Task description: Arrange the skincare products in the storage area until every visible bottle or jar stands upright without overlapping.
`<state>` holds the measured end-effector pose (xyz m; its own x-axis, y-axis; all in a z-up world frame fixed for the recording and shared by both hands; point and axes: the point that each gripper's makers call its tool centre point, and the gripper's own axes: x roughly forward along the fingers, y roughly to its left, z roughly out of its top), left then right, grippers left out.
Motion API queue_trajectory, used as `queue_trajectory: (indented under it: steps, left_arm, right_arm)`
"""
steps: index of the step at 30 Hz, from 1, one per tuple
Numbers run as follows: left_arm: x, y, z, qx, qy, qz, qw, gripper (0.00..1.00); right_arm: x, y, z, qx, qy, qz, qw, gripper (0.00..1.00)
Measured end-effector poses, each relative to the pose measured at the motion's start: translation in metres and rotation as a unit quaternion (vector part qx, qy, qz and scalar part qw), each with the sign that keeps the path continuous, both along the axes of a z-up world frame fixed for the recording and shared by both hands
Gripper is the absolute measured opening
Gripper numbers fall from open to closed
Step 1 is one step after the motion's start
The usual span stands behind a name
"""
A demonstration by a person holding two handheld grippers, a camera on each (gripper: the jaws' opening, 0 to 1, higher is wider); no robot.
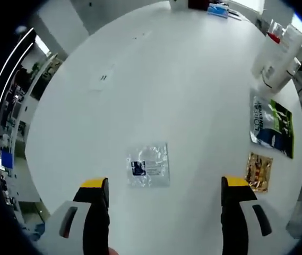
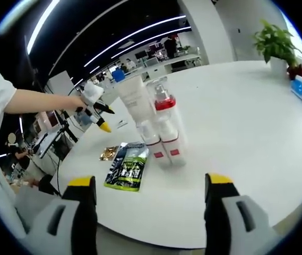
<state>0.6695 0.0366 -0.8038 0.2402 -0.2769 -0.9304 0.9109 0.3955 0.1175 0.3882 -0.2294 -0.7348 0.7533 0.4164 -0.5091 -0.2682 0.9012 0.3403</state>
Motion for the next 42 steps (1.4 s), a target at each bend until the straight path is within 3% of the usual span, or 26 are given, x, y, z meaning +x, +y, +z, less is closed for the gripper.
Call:
queue_trajectory:
  steps: [10,29,37,42]
  left_arm:
    - [0.019,0.004,-0.009,-0.019,0.006,0.031,0.9993,0.75]
    - [0.029,-0.006,-0.028,-0.023,0.029,0.022,0.9991,0.58]
    - [0.021,-0.010,-0.029,-0.032,0.051,0.021,0.9980,0.52]
    - [0.016,-0.011,-0.026,-0.036,0.048,0.024,0.9979,0.46]
  right_arm:
    - [-0.001,0.003,-0.005,-0.019,0.007,0.013,0.9997,0.84]
    - [-0.001,0.000,-0.008,-0.020,0.016,0.008,0.9996,0.84]
    - [-0.001,-0.001,-0.009,-0.021,0.018,0.006,0.9996,0.84]
    - [0.000,-0.001,-0.009,-0.025,0.018,0.005,0.9995,0.84]
